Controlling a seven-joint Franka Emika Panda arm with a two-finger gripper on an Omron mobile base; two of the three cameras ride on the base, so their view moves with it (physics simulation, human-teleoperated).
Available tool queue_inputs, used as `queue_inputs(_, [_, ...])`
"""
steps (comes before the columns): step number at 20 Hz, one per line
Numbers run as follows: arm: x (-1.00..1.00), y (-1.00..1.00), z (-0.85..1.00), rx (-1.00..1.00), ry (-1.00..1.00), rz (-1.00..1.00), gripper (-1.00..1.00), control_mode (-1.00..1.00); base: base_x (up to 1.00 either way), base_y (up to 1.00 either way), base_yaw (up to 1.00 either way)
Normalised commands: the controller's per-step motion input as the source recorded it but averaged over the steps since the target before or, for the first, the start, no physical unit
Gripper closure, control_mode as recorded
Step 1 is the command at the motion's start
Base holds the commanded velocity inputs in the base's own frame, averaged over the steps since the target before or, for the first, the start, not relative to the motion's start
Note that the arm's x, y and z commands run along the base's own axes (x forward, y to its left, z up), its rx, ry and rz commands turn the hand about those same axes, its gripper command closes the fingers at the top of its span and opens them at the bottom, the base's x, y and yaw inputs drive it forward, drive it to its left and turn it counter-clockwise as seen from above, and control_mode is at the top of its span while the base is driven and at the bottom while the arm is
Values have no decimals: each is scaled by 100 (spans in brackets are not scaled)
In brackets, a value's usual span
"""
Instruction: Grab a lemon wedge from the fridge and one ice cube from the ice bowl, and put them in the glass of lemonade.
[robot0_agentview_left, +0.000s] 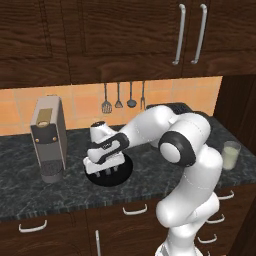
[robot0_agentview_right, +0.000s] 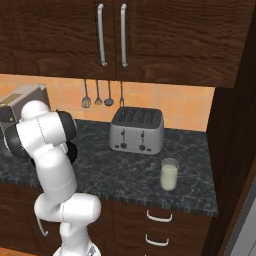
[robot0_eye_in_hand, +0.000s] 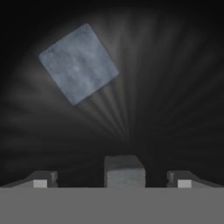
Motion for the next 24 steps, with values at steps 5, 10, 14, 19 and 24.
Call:
queue_inputs(5, [2, 0, -1, 0, 0, 0, -100, -100, 0, 0, 0])
queue_inputs(10, [12, 0, -25, 0, 0, 0, -100, -100, 0, 0, 0])
queue_inputs(14, [0, 0, 0, 0, 0, 0, -100, -100, 0, 0, 0])
queue_inputs(19, [0, 0, 0, 0, 0, 0, 100, -100, 0, 0, 0])
queue_inputs(24, [0, 0, 0, 0, 0, 0, 100, -100, 0, 0, 0])
